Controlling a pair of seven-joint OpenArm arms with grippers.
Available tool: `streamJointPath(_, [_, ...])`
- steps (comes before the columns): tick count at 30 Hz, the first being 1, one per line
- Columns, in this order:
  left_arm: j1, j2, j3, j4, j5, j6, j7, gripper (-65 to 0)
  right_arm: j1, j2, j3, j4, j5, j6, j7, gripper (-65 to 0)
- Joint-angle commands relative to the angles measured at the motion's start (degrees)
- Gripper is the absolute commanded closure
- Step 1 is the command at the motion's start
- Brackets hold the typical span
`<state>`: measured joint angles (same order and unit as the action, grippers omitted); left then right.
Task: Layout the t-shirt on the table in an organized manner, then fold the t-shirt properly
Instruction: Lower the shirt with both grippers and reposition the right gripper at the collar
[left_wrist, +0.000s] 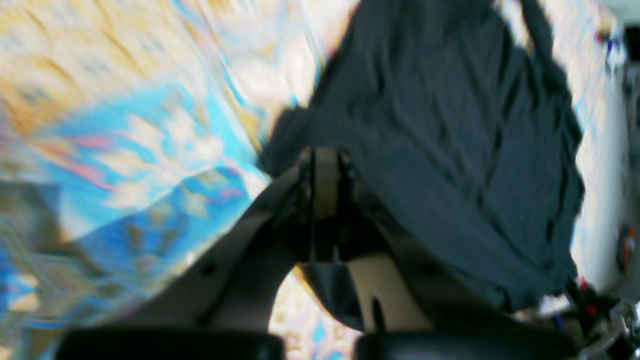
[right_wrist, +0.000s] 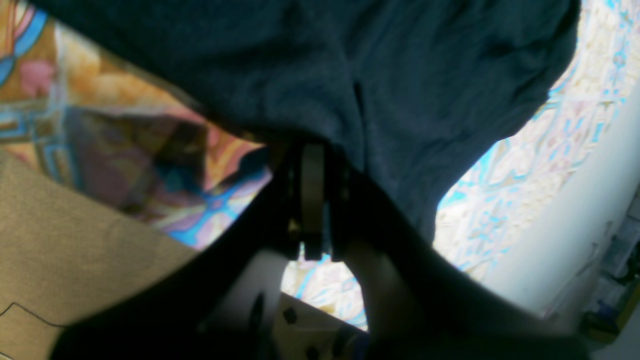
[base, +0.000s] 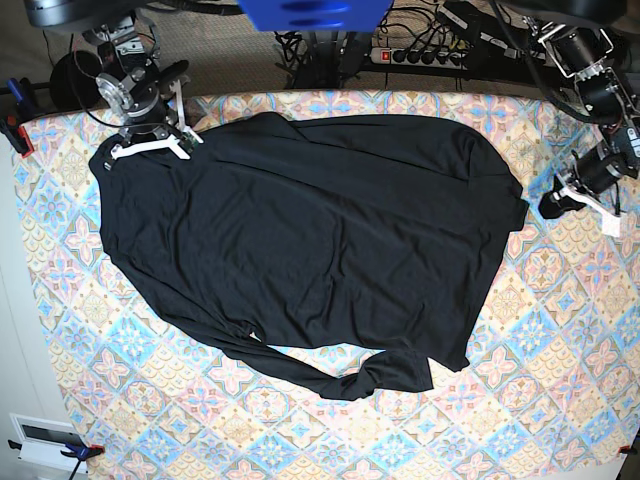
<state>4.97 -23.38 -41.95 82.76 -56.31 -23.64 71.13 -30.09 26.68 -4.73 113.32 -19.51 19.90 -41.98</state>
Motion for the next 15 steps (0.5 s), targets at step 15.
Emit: streamJointPath(15, [-0.4, -1.5, -0.3, 1.0, 0.7, -0.2, -0.9, -0.1, -4.3, -6.4, 7.2, 2.2, 0.6, -0.4, -2.9, -20.9])
